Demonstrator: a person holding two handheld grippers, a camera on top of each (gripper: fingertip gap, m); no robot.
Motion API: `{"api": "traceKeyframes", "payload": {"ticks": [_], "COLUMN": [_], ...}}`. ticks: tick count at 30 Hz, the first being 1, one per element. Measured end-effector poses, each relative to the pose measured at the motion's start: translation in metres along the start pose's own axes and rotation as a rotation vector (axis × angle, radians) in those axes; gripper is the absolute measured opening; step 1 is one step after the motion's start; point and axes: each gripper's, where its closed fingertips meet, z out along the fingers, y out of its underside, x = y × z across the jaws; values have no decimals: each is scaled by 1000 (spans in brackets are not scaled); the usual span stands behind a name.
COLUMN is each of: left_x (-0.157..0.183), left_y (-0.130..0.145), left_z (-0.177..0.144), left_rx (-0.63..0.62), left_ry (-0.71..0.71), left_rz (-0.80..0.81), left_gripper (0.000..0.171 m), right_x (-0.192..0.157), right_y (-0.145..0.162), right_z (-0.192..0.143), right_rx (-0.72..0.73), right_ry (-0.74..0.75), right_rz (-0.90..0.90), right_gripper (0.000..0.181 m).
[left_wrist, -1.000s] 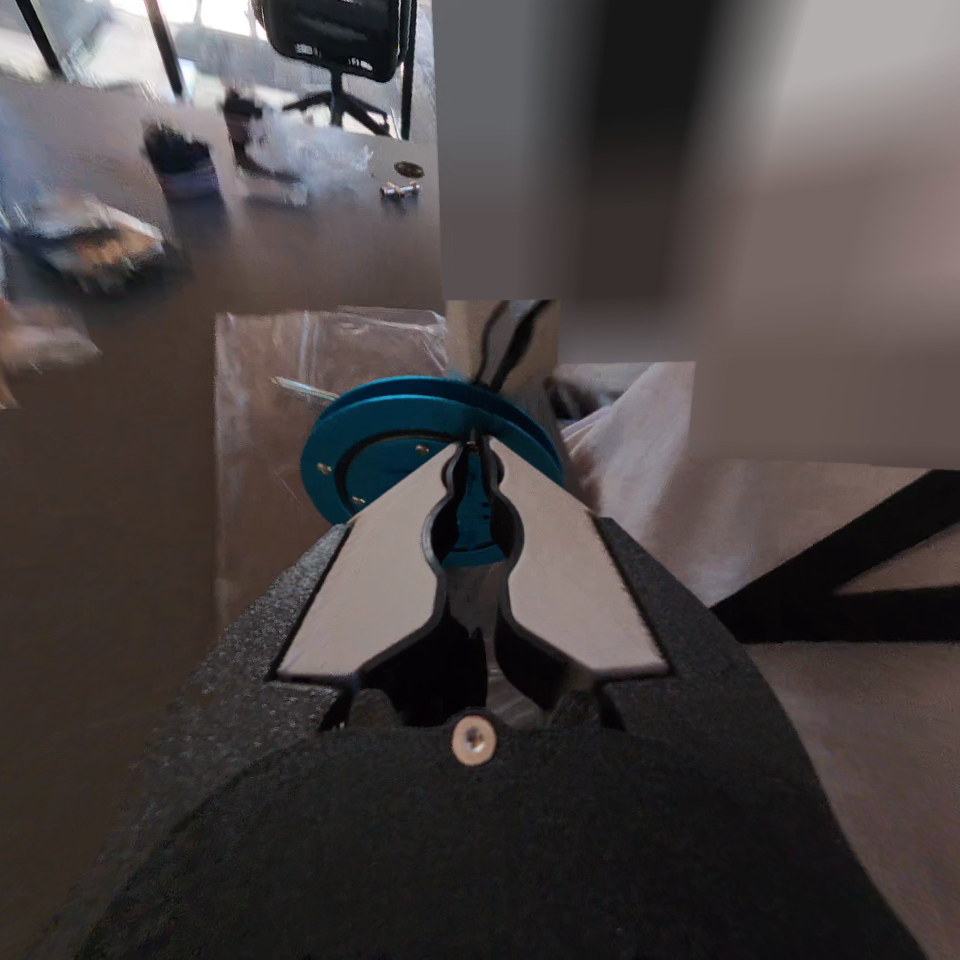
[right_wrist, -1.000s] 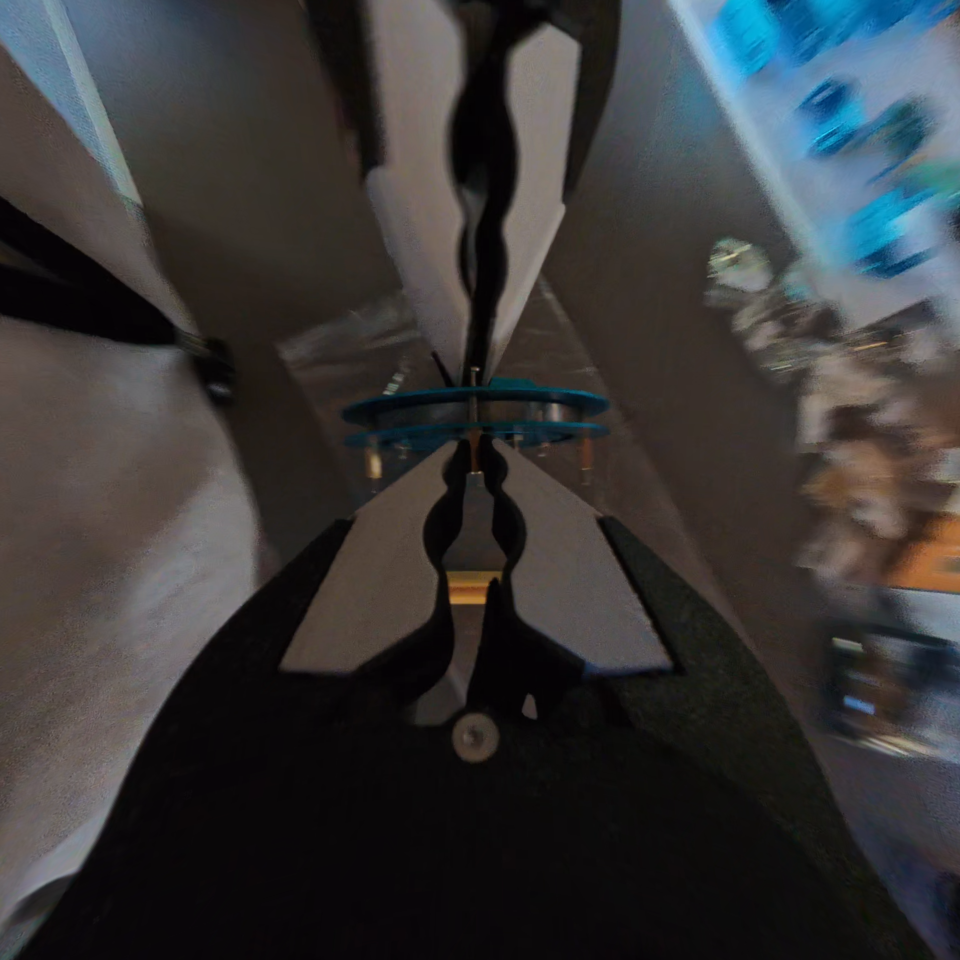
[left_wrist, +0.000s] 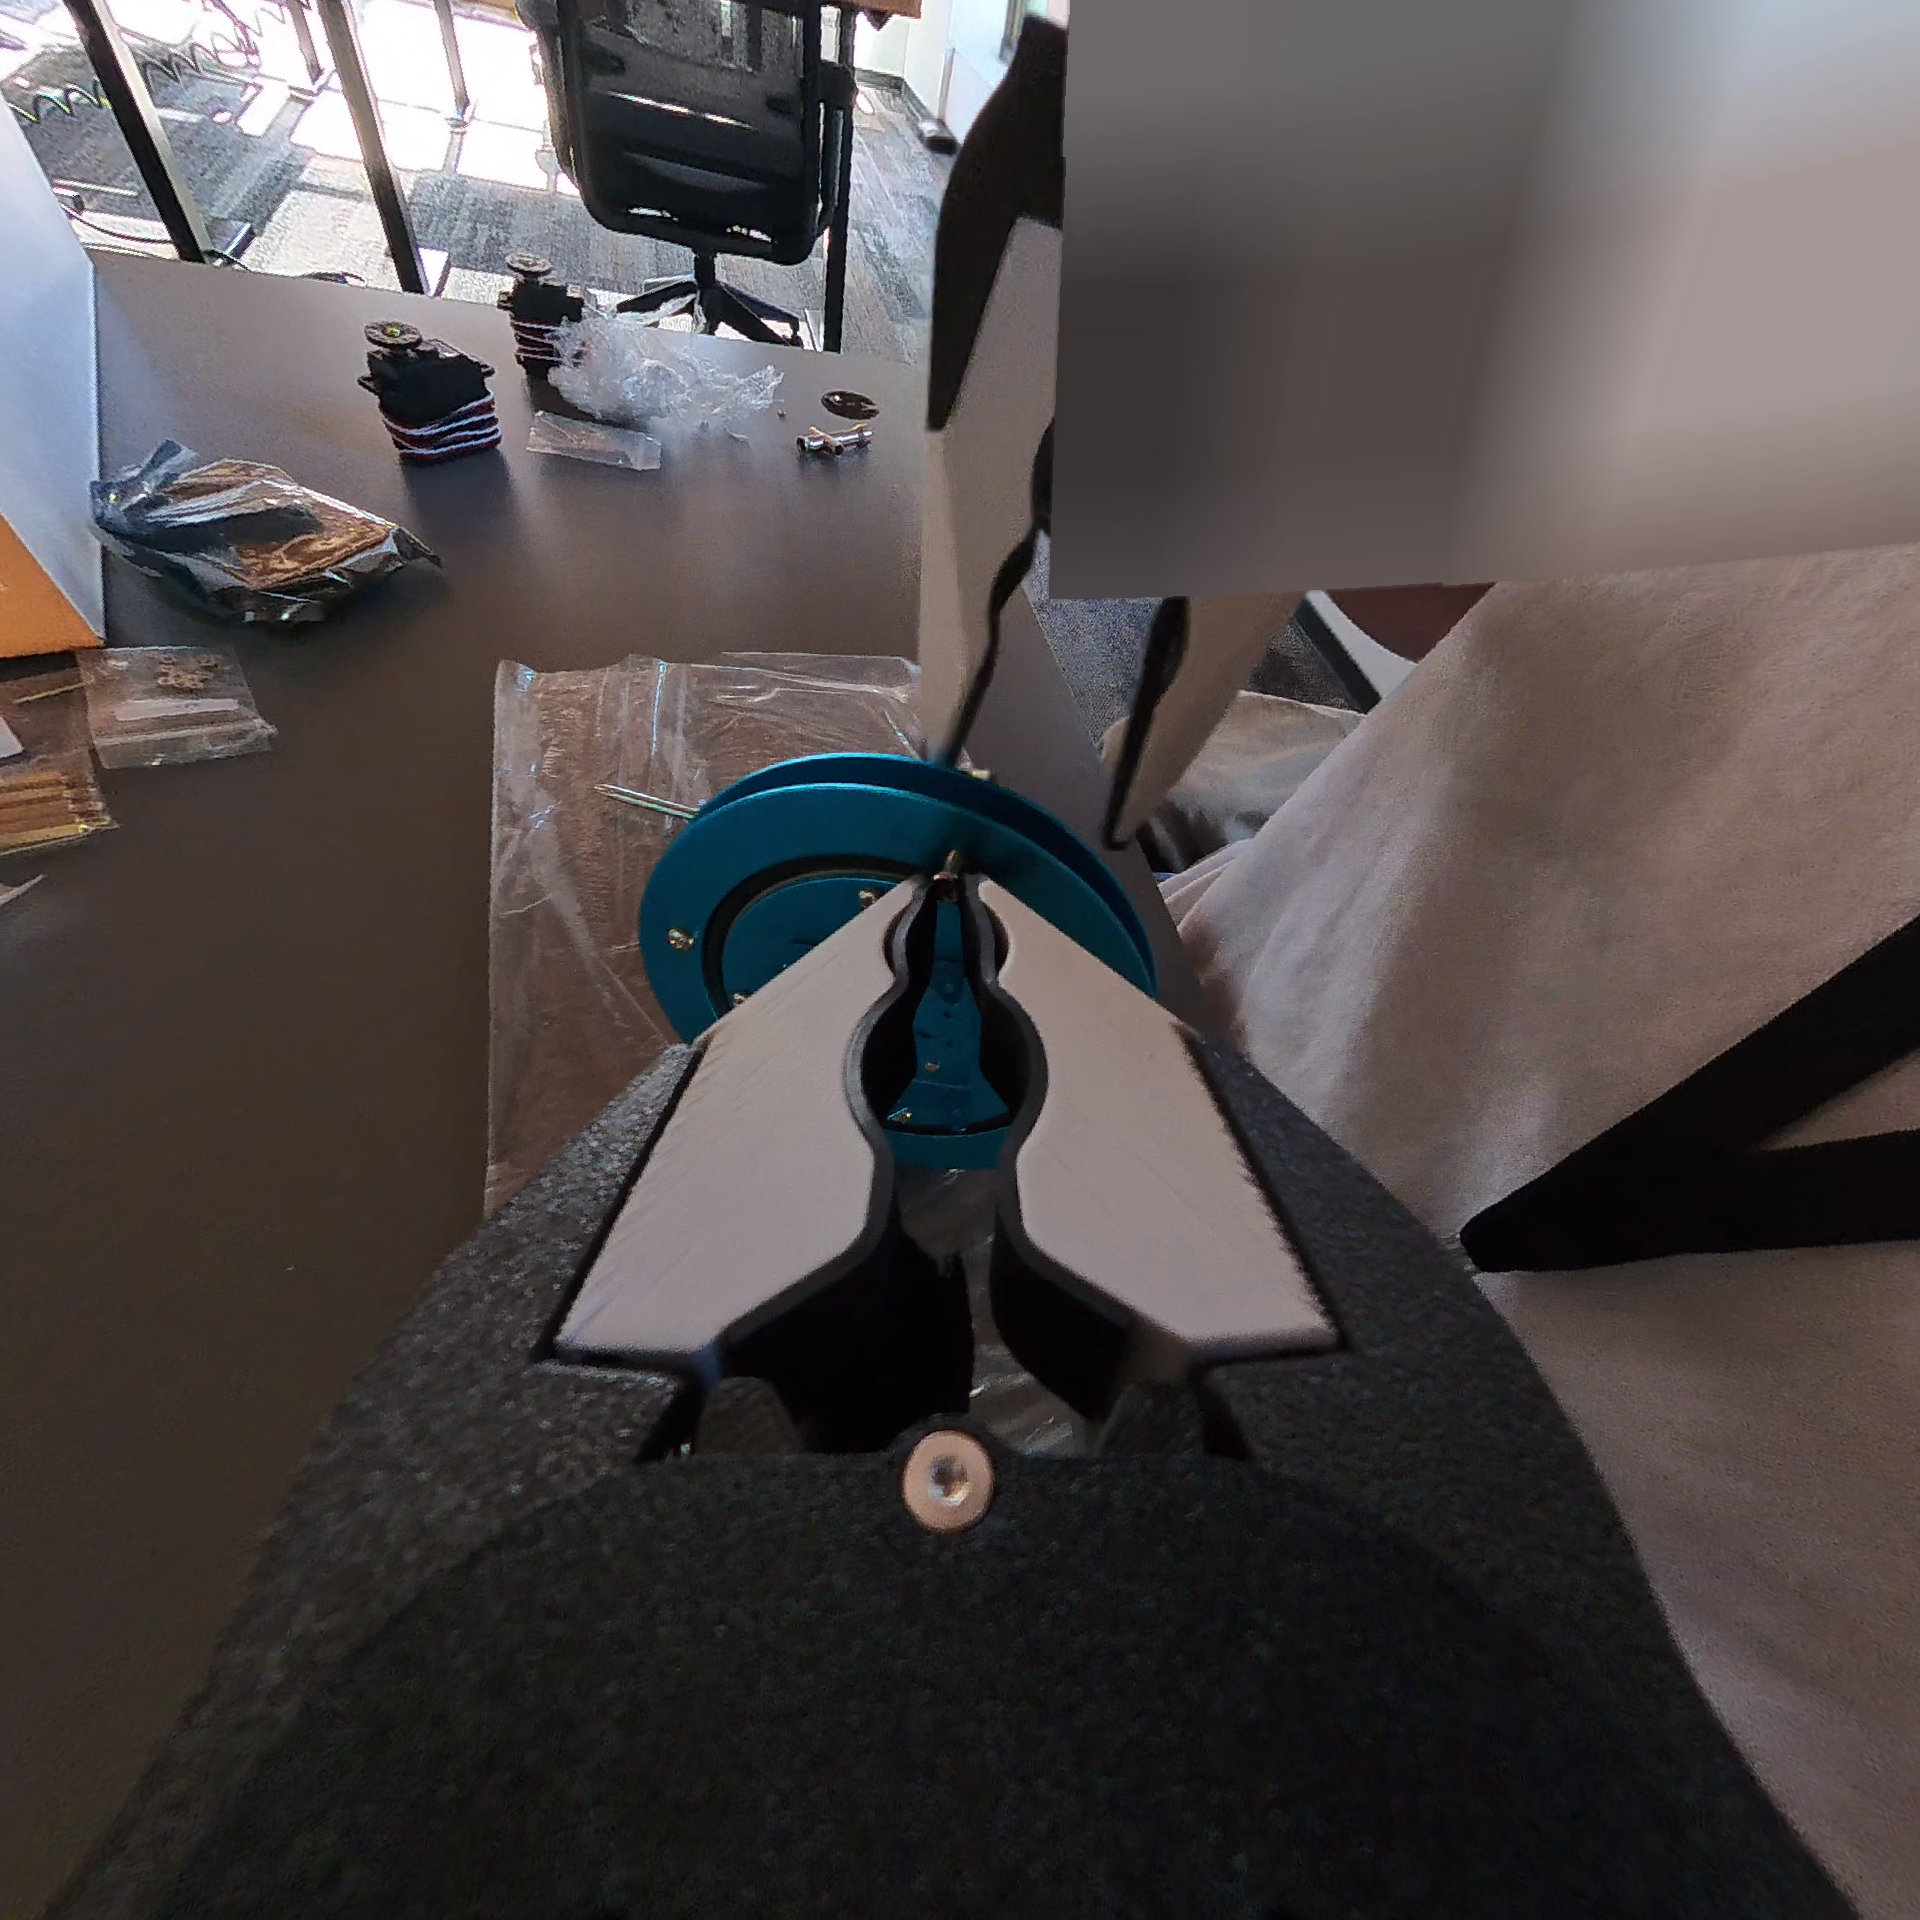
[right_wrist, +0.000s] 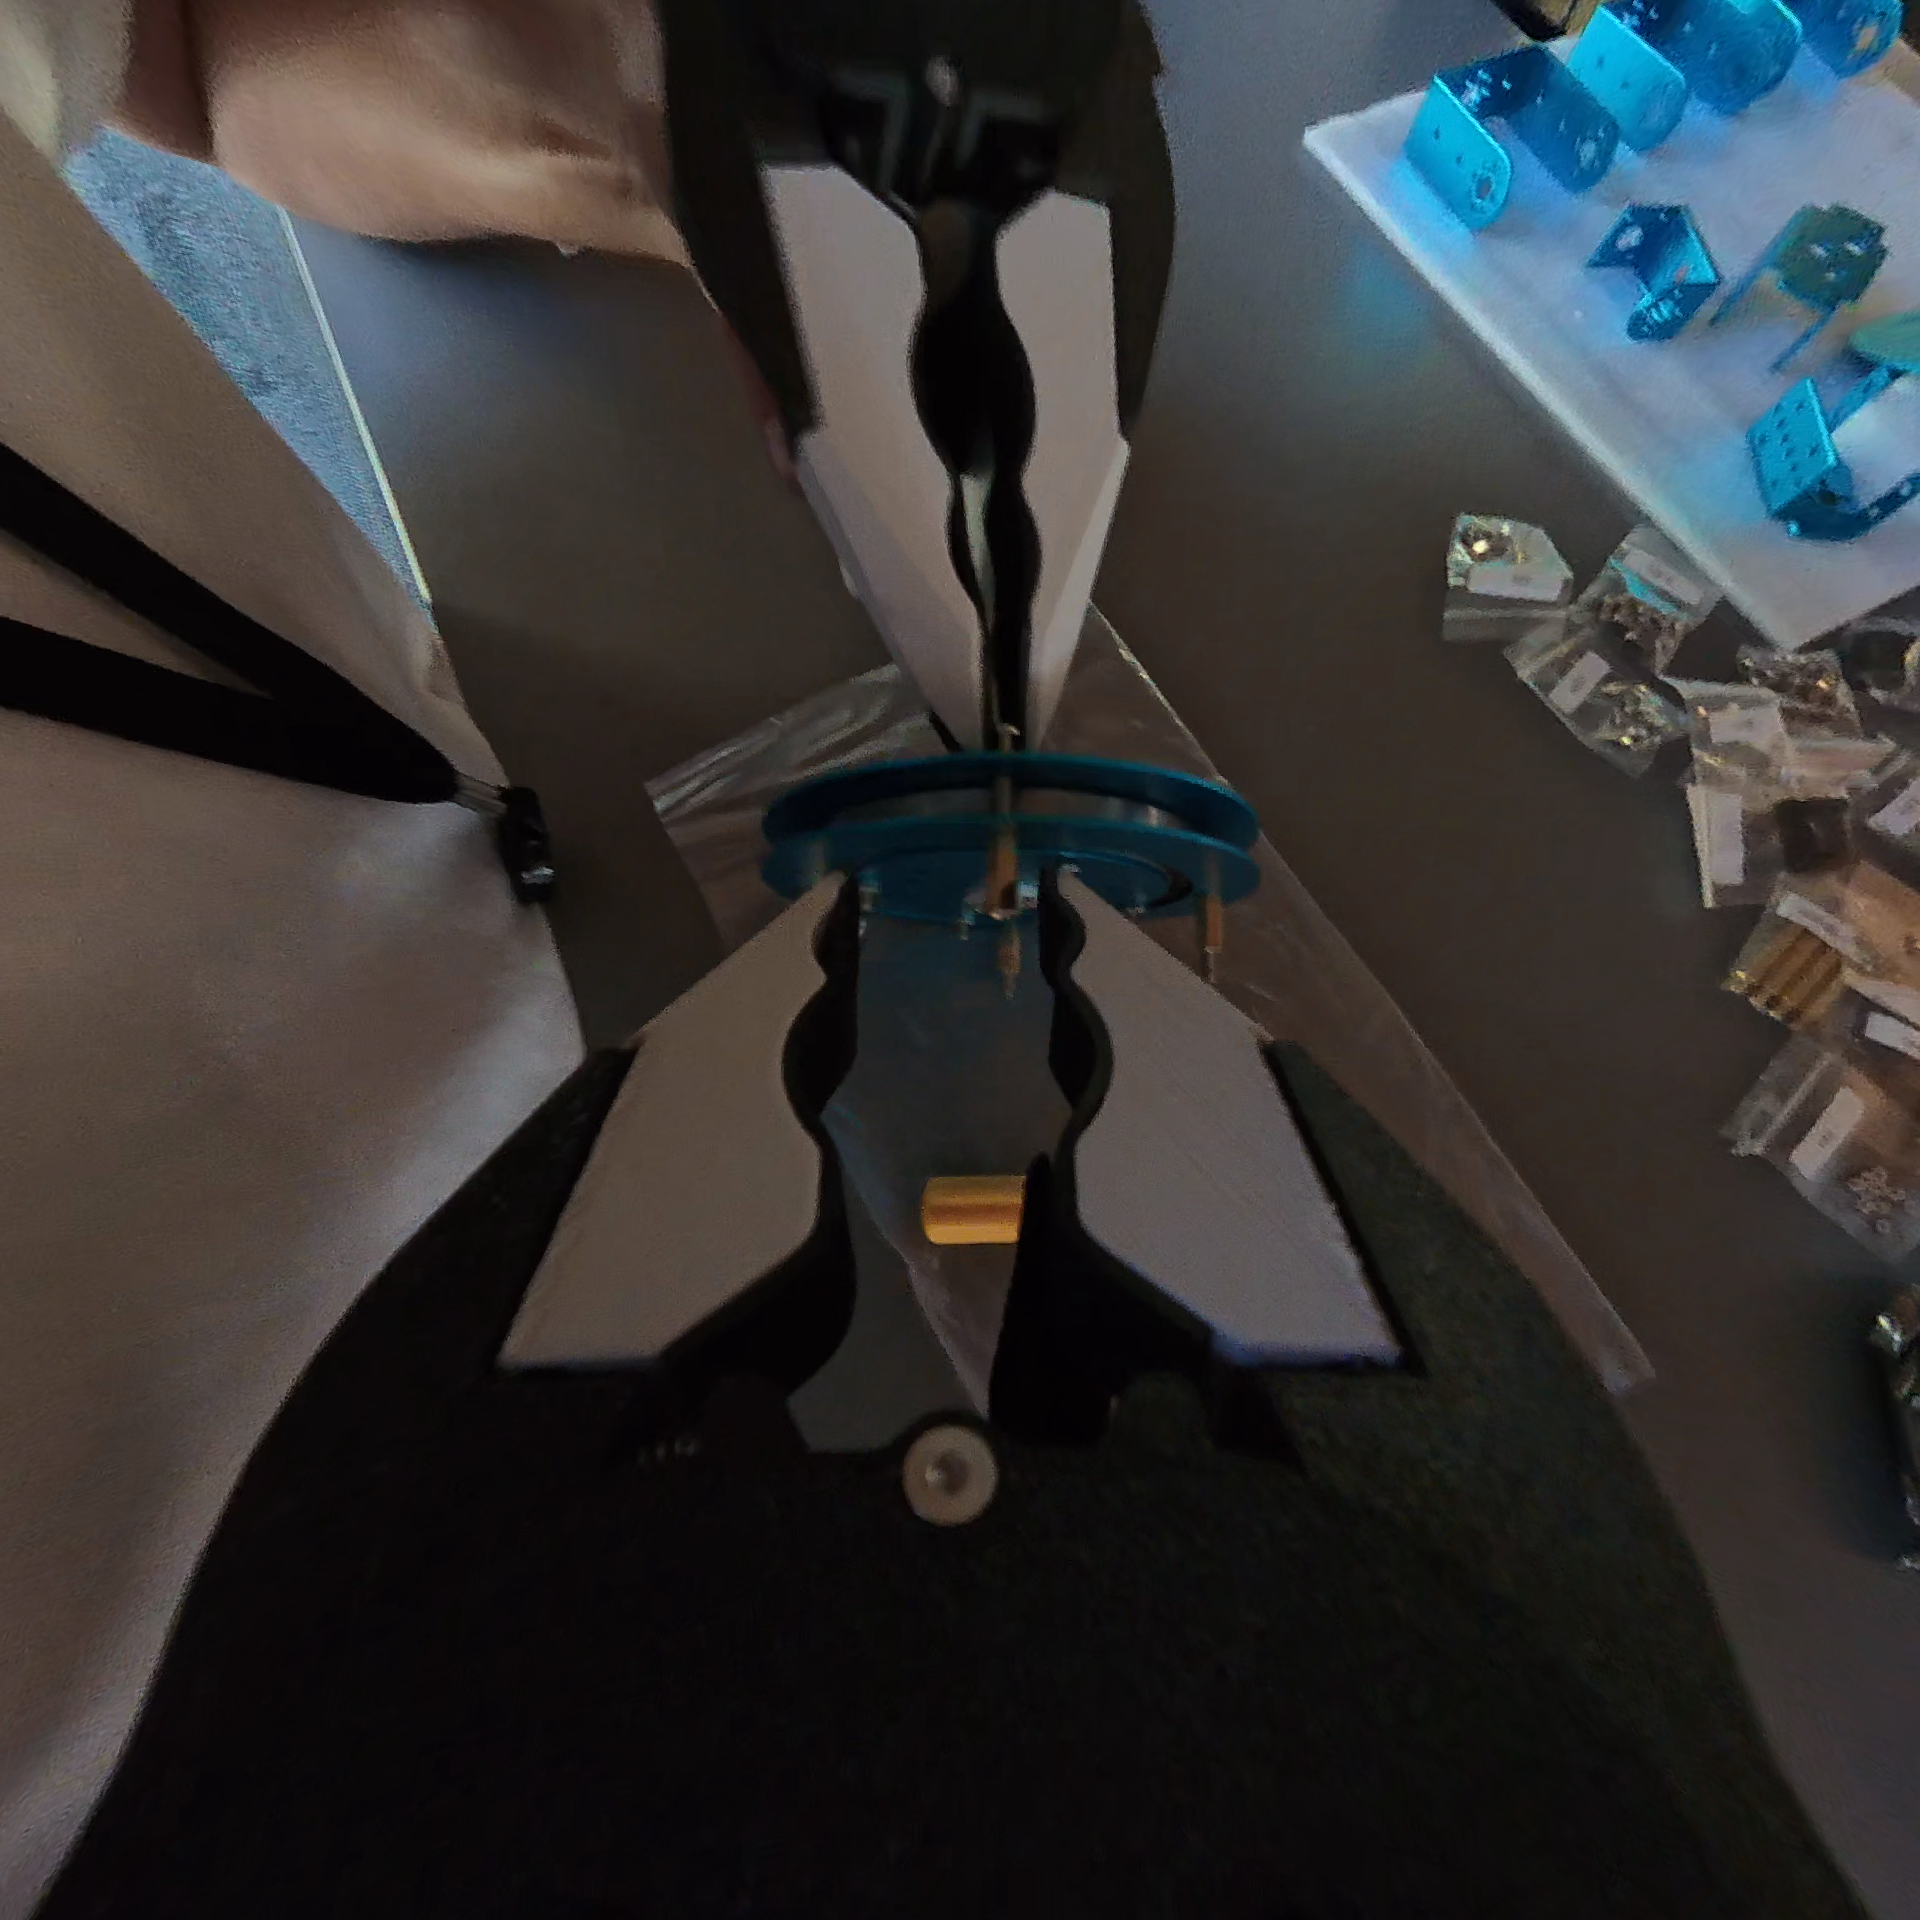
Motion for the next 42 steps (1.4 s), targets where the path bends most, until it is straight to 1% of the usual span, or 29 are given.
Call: {"api": "traceKeyframes", "payload": {"ticks": [2, 4, 5, 7, 9, 11, 13, 15, 16, 19, 22, 24, 27, 30, 33, 35, 37, 39, 41, 42], "left_x": [0, 1, 1, 1, 0, 0, 0, 1, 2, 0, -2, -3, -6, -4, -3, -2, -1, -2, -3, -4], "left_y": [0, 0, 0, 0, -1, -1, -1, -1, -1, -1, -1, -1, -1, -1, -1, -1, -1, -1, -1, -1], "left_z": [0, 1, 1, 2, 2, 2, 2, 3, 3, 3, 1, 1, -2, 0, 1, 1, 2, 2, 1, 1], "left_rx": [0, -1, -1, 1, 0, -2, 2, -3, -4, -6, -5, -4, -8, -7, -11, -14, -14, -16, -16, -15], "left_ry": [0, 8, 9, 5, 1, -4, -4, 4, 4, -11, -18, -22, -34, -27, -23, -25, -26, -29, -34, -33], "left_rz": [-3, 3, 2, 1, 2, 4, -2, -2, 0, 6, 1, -2, 1, 1, 0, 3, 6, 6, 0, -9], "left_gripper": [5, 4, 4, 4, 4, 4, 3, 4, 4, 4, 4, 4, 4, 3, 4, 4, 4, 4, 4, 4], "right_x": [-6, -7, -6, -1, 9, 3, -3, -5, -6, 2, 1, 0, 4, 2, 1, 2, 2, 10, 9, 10], "right_y": [0, 13, 14, 17, 10, -2, 0, 12, 15, 15, 0, -1, -4, -3, 10, 11, 12, 13, 10, 10], "right_z": [6, 19, 21, 14, 0, -7, 1, 15, 19, 9, -4, 0, 2, 2, 15, 17, 14, 6, 0, 0], "right_rx": [-23, -81, -84, -115, -105, -72, -91, -138, -142, -154, -108, -99, -52, -68, -156, -165, -175, -189, -190, -197], "right_ry": [-15, -21, -18, -9, 40, 14, -3, -13, -22, 5, 23, 35, 42, 32, 44, 65, 44, 88, 100, 111], "right_rz": [-13, -25, -26, -27, -42, -43, -57, -64, -58, -54, -76, -84, -68, -68, -98, -126, -103, -111, -128, -136], "right_gripper": [39, 41, 39, 34, 32, 31, 33, 39, 39, 33, 27, 30, 29, 31, 39, 35, 33, 28, 20, 20]}}
